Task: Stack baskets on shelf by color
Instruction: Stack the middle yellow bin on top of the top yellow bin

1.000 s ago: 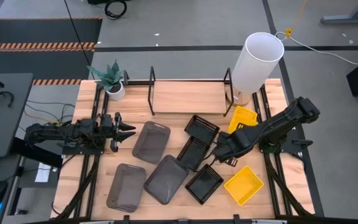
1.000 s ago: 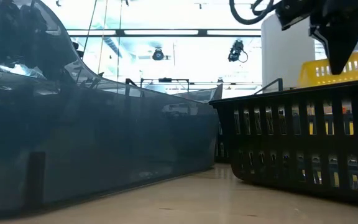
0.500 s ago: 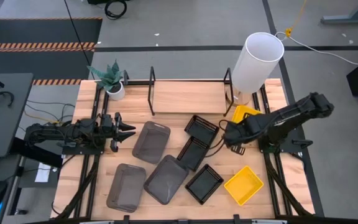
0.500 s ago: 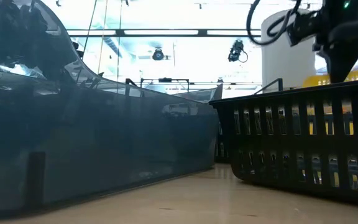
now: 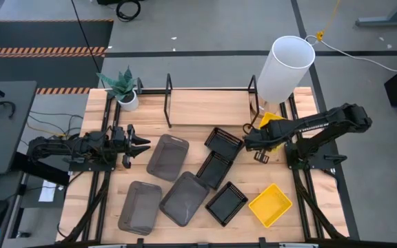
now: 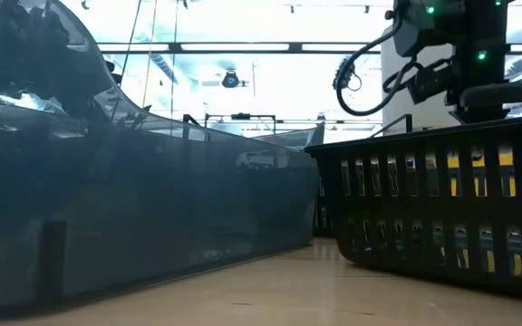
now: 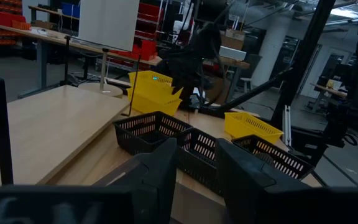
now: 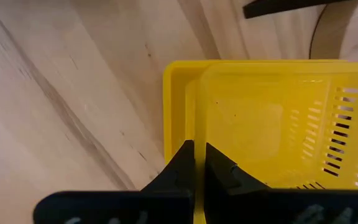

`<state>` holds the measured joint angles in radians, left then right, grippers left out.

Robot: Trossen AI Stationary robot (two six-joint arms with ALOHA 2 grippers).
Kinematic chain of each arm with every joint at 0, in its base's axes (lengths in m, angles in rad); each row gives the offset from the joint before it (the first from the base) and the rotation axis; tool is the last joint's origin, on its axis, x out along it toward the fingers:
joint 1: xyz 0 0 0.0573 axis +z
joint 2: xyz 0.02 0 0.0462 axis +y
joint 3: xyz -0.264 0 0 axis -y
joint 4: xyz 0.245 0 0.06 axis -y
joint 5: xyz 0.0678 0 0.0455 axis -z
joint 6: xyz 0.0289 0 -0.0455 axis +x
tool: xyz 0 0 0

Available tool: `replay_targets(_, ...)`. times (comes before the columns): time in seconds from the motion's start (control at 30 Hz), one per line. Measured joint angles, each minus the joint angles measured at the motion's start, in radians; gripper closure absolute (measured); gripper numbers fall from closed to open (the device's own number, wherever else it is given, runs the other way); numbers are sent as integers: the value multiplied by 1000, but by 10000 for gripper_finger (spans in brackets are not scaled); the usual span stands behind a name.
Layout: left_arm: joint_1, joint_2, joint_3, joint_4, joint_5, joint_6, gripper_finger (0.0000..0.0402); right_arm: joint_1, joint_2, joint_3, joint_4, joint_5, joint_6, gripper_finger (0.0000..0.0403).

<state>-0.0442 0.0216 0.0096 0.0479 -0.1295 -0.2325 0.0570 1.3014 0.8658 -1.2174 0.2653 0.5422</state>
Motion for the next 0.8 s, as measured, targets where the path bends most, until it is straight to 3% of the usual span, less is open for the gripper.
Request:
replay_targets(0.5,0,0,0,0,0,0,285,-2,0,0,21,-9,7,381)
replay_targets(0.8,0,0,0,0,0,0,285,-2,0,0,32,-25,14,345)
